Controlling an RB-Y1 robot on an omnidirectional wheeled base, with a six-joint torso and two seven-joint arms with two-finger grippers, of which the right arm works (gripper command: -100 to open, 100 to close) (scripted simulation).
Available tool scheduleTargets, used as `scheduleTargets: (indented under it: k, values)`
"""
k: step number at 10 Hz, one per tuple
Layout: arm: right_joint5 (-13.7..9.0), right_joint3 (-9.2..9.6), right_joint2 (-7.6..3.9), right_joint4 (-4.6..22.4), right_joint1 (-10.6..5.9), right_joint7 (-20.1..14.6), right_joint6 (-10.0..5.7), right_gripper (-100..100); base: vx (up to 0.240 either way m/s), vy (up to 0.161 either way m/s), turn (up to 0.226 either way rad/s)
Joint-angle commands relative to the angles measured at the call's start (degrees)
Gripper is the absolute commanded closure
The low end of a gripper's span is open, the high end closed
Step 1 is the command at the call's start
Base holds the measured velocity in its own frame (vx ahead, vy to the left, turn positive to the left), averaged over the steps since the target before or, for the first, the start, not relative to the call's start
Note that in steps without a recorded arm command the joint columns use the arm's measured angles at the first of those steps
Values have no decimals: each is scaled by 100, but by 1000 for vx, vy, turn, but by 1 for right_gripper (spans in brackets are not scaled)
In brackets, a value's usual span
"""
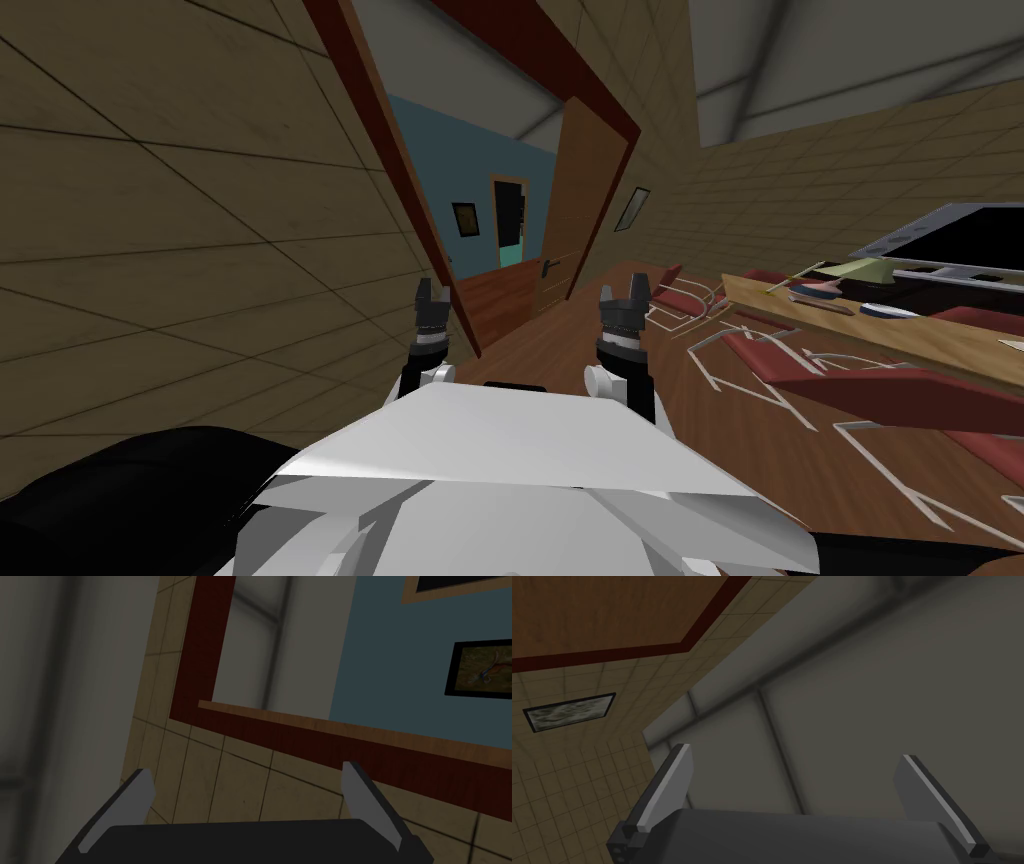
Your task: Push the door open
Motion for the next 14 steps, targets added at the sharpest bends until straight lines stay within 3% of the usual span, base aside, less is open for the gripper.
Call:
scheduleTargets:
  k: [1, 14]
  values:
    - [-27, 17, -69, 186, -102, -30, -6, -100, 31, -64, 71]
    - [-302, 193, -608, 2089, -1146, -333, -64, -100, 63, -115, 97]
